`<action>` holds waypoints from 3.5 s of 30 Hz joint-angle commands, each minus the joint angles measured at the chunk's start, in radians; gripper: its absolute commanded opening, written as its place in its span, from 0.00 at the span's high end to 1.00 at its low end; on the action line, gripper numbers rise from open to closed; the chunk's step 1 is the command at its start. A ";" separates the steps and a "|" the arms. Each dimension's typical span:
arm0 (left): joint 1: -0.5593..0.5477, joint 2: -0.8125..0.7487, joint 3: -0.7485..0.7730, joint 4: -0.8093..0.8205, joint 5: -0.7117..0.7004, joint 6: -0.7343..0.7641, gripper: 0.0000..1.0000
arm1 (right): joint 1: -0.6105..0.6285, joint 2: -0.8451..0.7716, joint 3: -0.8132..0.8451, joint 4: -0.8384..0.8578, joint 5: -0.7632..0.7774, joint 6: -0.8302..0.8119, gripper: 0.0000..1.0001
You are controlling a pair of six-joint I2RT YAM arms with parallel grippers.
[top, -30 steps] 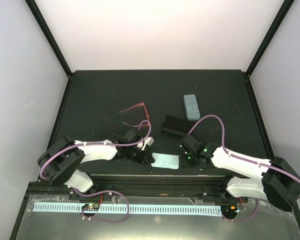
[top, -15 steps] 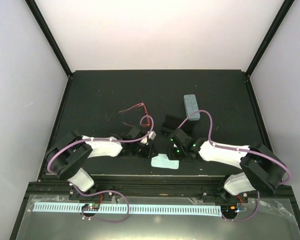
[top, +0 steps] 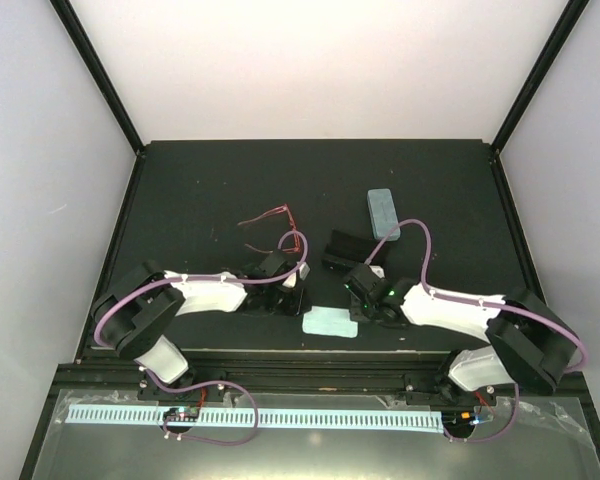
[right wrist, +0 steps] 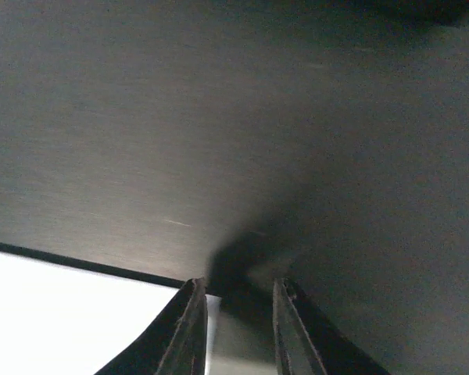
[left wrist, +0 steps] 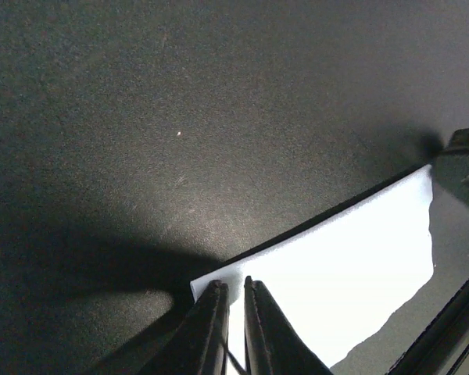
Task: Organize the sunglasses
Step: Fold the glasses cleaning cloth at the center of the board, then pick up the glasses cleaning cloth from the center of the board, then place the glasses cleaning cloth in the sunglasses case.
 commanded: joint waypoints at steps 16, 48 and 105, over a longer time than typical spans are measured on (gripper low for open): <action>-0.076 -0.102 0.016 -0.194 -0.091 -0.077 0.67 | 0.094 -0.031 0.067 -0.213 0.010 -0.003 0.62; -0.131 -0.005 0.024 -0.163 -0.156 -0.144 0.98 | 0.122 0.021 0.034 -0.149 0.001 0.044 0.99; 0.159 0.462 0.788 -0.295 0.136 0.138 0.99 | -0.308 0.260 0.413 -0.153 0.099 -0.206 0.99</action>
